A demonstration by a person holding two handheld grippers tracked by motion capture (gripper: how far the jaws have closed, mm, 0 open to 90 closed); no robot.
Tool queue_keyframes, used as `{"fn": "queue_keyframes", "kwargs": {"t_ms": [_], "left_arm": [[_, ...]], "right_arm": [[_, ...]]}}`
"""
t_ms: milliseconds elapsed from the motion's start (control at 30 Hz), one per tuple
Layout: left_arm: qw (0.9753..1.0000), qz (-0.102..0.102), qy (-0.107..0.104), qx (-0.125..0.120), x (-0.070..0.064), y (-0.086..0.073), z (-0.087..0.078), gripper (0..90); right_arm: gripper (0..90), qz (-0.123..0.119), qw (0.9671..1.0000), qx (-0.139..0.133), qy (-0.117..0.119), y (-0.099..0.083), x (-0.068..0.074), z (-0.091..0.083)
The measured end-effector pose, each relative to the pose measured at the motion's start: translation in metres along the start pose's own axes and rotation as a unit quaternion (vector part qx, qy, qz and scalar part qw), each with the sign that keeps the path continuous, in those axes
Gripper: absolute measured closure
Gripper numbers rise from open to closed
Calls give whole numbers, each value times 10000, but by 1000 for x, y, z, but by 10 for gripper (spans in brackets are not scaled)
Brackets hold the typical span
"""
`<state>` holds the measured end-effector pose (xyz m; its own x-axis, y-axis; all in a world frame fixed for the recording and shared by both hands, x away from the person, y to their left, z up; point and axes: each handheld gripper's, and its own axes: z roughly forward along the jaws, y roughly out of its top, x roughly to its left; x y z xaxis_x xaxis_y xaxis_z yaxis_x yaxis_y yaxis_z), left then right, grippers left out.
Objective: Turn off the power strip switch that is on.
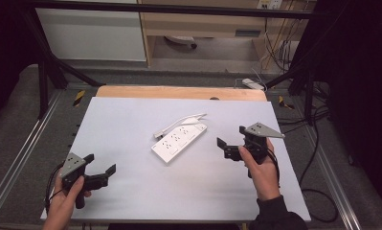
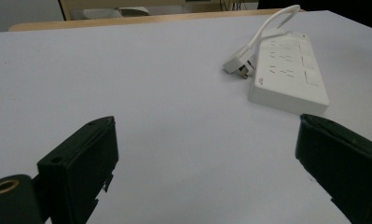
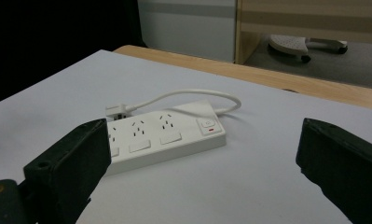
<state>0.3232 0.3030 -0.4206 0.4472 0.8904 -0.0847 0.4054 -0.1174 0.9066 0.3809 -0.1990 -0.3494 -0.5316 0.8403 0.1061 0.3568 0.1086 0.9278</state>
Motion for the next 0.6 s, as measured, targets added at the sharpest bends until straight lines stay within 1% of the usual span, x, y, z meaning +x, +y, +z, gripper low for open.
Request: {"fn": "queue_keyframes", "kwargs": {"t_ms": [267,367,600], "left_arm": [[10000,-11,-3,-9,0,0,0,57],[10000,-18,-17,-16,0,0,0,57],[10000,10,-25,-27,-1,0,0,57]], "right_arm": [[37,41,9998,-146,-113,-6,-9,-20],[37,83,9996,-213,-152,-11,-15,-28],[32,33,9992,-257,-289,-21,-21,-38]]}}
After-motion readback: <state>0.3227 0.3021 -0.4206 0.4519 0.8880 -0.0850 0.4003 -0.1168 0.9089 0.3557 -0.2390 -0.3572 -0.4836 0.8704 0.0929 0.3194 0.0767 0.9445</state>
